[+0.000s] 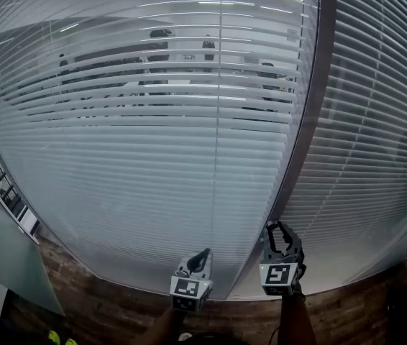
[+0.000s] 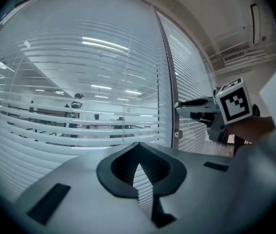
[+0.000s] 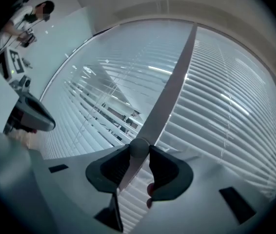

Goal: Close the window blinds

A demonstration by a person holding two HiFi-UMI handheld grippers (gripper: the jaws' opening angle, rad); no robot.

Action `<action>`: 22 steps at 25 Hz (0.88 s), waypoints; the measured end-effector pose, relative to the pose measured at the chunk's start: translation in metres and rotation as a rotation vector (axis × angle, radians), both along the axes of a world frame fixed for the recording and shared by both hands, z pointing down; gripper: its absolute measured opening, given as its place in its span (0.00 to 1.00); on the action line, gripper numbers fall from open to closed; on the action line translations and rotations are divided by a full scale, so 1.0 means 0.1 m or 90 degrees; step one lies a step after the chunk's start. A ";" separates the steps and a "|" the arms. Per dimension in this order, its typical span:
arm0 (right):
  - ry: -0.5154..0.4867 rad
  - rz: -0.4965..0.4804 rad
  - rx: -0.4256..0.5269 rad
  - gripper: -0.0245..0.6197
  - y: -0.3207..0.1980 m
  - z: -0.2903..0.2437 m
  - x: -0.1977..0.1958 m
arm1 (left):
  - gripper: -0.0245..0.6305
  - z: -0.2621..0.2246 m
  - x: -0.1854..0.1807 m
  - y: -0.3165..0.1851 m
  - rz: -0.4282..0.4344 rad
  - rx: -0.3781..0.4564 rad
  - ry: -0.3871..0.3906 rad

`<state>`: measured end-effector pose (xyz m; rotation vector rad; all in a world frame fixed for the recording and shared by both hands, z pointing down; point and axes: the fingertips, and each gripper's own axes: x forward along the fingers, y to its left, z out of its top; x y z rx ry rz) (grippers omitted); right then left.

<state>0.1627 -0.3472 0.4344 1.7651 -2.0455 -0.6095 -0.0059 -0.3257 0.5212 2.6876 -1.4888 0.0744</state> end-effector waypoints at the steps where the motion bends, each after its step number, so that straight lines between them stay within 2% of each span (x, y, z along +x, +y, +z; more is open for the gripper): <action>1: 0.029 0.000 -0.003 0.24 0.01 0.00 -0.01 | 0.04 -0.02 -0.01 0.02 0.000 -0.006 -0.005; 6: 0.133 0.004 0.004 0.24 0.03 -0.03 -0.04 | 0.04 -0.06 -0.06 0.06 -0.004 -0.021 -0.011; 11: 0.313 0.013 0.023 0.24 0.01 0.01 -0.04 | 0.04 -0.04 -0.06 0.06 -0.006 -0.021 -0.009; 14: 0.393 -0.002 0.026 0.24 0.01 0.03 -0.05 | 0.04 -0.01 -0.05 0.04 -0.006 -0.003 -0.007; 22: 0.612 -0.024 0.052 0.24 0.01 0.05 -0.05 | 0.04 -0.04 -0.07 0.06 -0.008 -0.021 -0.016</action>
